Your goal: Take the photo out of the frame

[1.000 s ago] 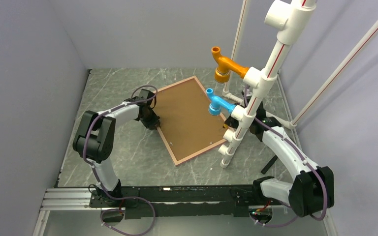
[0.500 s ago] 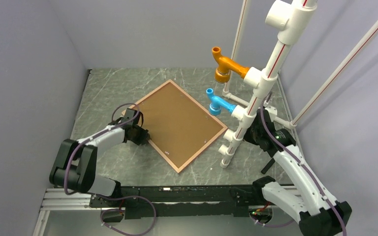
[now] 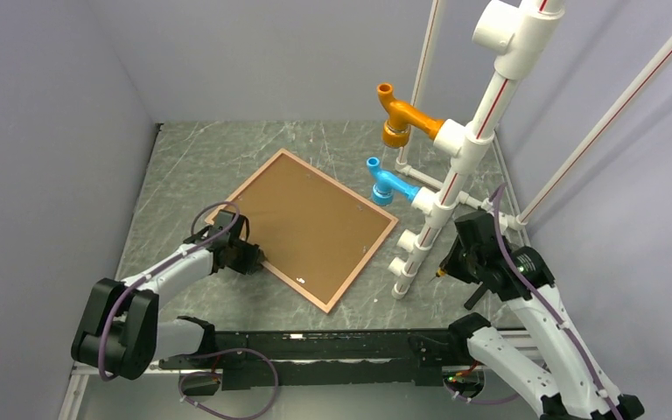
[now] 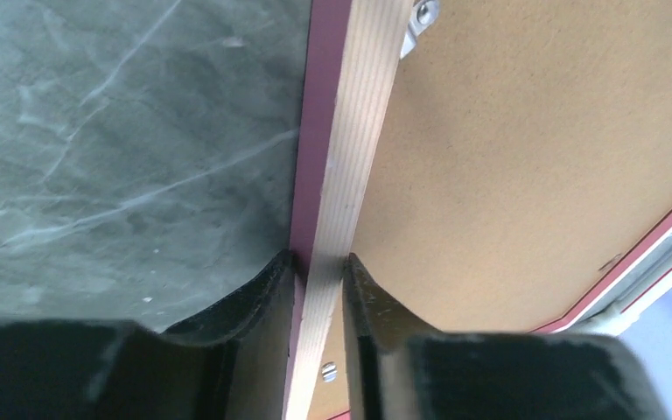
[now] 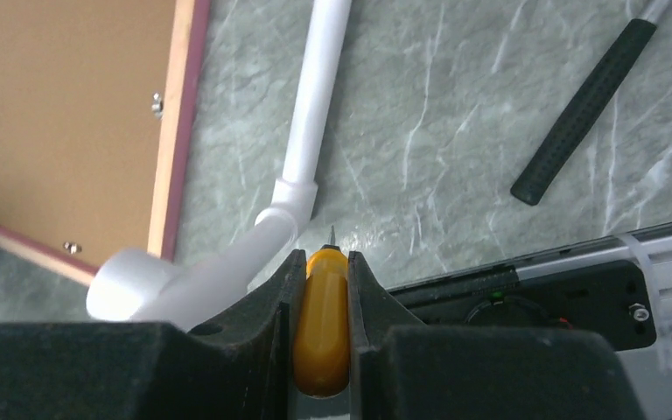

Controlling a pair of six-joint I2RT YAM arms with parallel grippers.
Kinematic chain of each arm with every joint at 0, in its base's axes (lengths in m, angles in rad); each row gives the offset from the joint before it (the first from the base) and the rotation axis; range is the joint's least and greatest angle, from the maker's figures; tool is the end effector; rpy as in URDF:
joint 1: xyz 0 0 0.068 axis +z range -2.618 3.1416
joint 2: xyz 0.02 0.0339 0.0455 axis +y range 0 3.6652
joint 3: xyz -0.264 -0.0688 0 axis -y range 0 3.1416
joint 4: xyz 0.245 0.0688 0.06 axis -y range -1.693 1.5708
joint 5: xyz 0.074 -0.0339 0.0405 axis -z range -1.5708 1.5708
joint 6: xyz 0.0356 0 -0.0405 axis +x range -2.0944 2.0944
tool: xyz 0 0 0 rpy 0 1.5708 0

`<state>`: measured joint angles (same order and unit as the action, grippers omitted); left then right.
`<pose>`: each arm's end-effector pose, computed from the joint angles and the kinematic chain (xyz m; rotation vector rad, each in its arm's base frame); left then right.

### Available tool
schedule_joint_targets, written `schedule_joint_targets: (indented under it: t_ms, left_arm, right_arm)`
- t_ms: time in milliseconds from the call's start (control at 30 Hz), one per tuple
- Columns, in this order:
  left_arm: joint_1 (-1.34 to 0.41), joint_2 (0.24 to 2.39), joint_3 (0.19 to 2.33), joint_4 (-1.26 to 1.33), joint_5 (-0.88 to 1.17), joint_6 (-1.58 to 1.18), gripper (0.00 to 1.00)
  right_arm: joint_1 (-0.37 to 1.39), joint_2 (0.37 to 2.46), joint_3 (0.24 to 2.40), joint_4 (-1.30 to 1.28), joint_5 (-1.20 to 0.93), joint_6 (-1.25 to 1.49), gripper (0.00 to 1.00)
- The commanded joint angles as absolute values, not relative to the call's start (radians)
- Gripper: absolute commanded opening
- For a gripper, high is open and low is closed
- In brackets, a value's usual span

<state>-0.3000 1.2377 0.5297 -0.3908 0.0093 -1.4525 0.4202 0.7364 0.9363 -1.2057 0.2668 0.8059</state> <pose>0.1992 -0.0620 0.1516 -1.5227 2.3489 -0.5256 0.1048 0.0366 0.3068 0.5810 2.4616 0.1447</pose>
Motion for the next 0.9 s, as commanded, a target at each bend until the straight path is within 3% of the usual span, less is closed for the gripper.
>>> schedule_joint_targets:
  t_ms: [0,200,300,467,600,733,867]
  left_arm:
    - [-0.301,1.196,0.581,-0.444,0.048,-1.37,0.38]
    - [-0.301,1.116,0.614,-0.443,0.063,-1.081,0.71]
    - [-0.301,1.06,0.624,-0.391,0.127,-0.896,0.76]
    - [-0.32,1.038,0.71,-0.451,0.181,-0.592,0.76]
    - [-0.394,1.106,0.882,-0.633,0.1,-0.377,0.75]
    - [-0.458,1.219,1.03,-0.74,-0.045,-0.249,0.74]
    - [-0.536,1.264,1.057,-0.602,0.128,-0.161,0.68]
  right_arm:
    - [0.425,0.657,1.003,-1.283,0.153,0.766,0.0]
    - [0.425,0.648,0.998,-1.281,0.032,0.632,0.0]
    - [0.424,0.657,1.007,-1.28,0.098,0.632,0.0]
    - [0.425,0.727,1.007,-1.131,0.172,0.688,0.0]
    - [0.414,0.827,1.026,-1.024,0.264,0.675,0.0]
    - [0.34,0.938,1.062,-0.924,0.21,0.573,0.0]
    - [0.276,0.99,1.055,-0.86,0.126,0.518,0.0]
